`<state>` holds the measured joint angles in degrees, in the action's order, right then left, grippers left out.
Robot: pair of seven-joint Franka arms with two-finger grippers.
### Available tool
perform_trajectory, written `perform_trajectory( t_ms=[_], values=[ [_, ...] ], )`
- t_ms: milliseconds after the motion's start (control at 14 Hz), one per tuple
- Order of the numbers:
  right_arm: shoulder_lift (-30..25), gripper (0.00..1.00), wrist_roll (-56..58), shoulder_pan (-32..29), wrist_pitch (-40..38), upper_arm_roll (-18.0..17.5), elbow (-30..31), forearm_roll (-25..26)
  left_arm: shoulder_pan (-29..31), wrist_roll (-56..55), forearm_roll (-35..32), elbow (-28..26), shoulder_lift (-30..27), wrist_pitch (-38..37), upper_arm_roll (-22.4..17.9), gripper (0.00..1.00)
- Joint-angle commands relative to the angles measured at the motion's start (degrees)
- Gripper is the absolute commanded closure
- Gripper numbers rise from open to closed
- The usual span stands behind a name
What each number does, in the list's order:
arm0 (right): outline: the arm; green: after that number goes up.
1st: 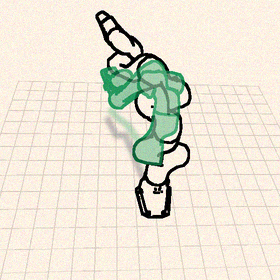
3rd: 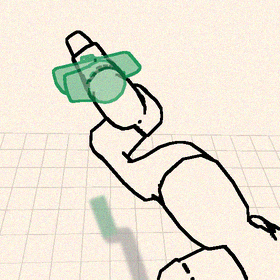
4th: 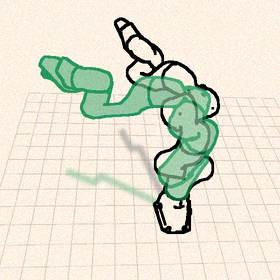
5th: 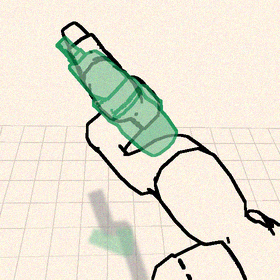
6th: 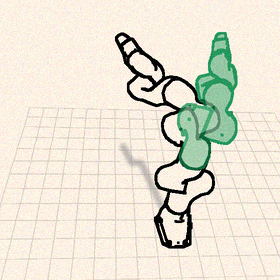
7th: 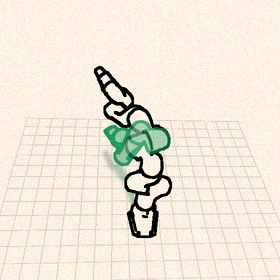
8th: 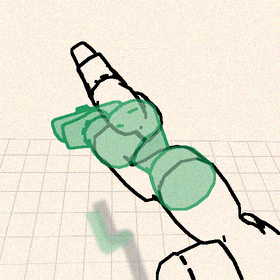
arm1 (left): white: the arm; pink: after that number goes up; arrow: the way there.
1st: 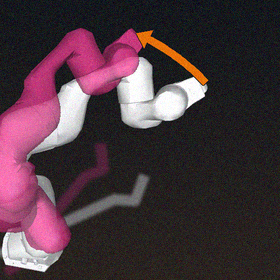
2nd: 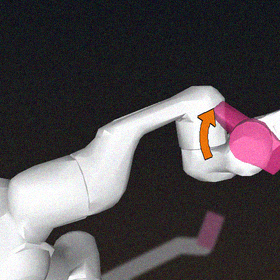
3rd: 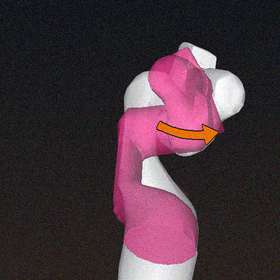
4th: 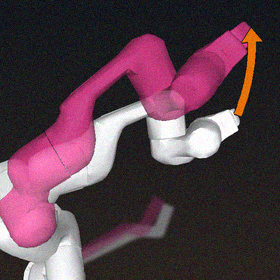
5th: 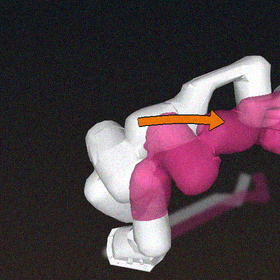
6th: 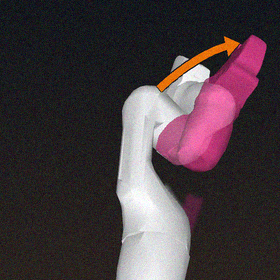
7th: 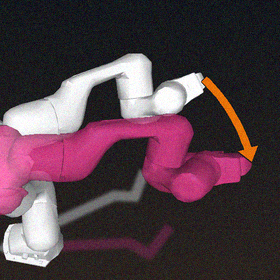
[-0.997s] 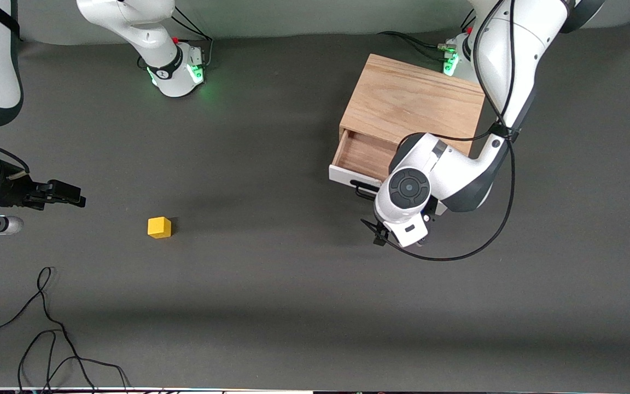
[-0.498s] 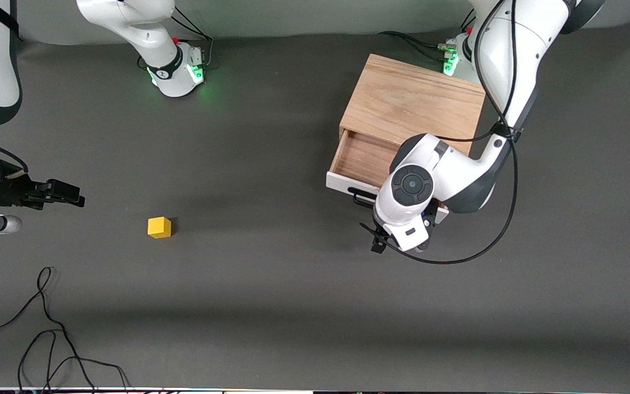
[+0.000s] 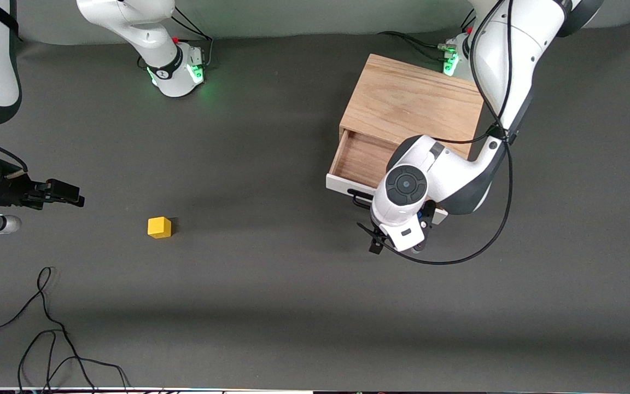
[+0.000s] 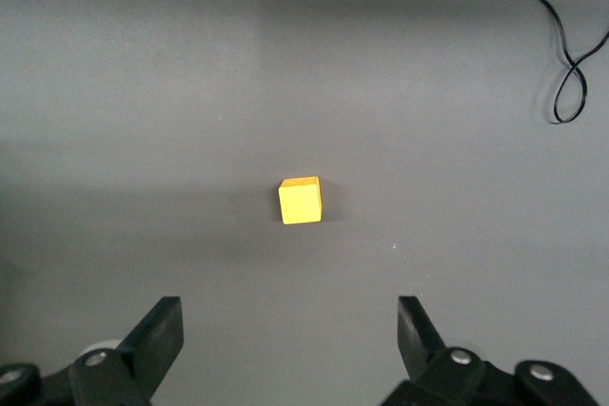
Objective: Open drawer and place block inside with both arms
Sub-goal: 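Keep pulling the drawer further open with the left gripper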
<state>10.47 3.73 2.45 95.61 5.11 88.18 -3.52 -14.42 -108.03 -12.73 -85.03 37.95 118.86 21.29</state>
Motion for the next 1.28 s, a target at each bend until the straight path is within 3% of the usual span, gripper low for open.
perform_trajectory(
  t_ms=[0,569,1210],
  values=[
    [-1.07,0.00,-0.57,0.45,-0.42,0.34,0.33,0.53,-1.14,-2.09,-2.56,4.25,5.56,9.28,-0.55,0.00],
    [-0.98,0.00,-0.57,0.37,-0.42,0.25,0.24,0.44,-1.67,-1.74,-3.79,5.84,6.88,11.22,-0.82,0.00],
    [-0.98,0.00,-0.57,0.37,-0.42,0.25,0.15,0.44,-2.02,1.33,-4.94,5.84,6.44,-0.63,-0.55,0.00]
  ],
)
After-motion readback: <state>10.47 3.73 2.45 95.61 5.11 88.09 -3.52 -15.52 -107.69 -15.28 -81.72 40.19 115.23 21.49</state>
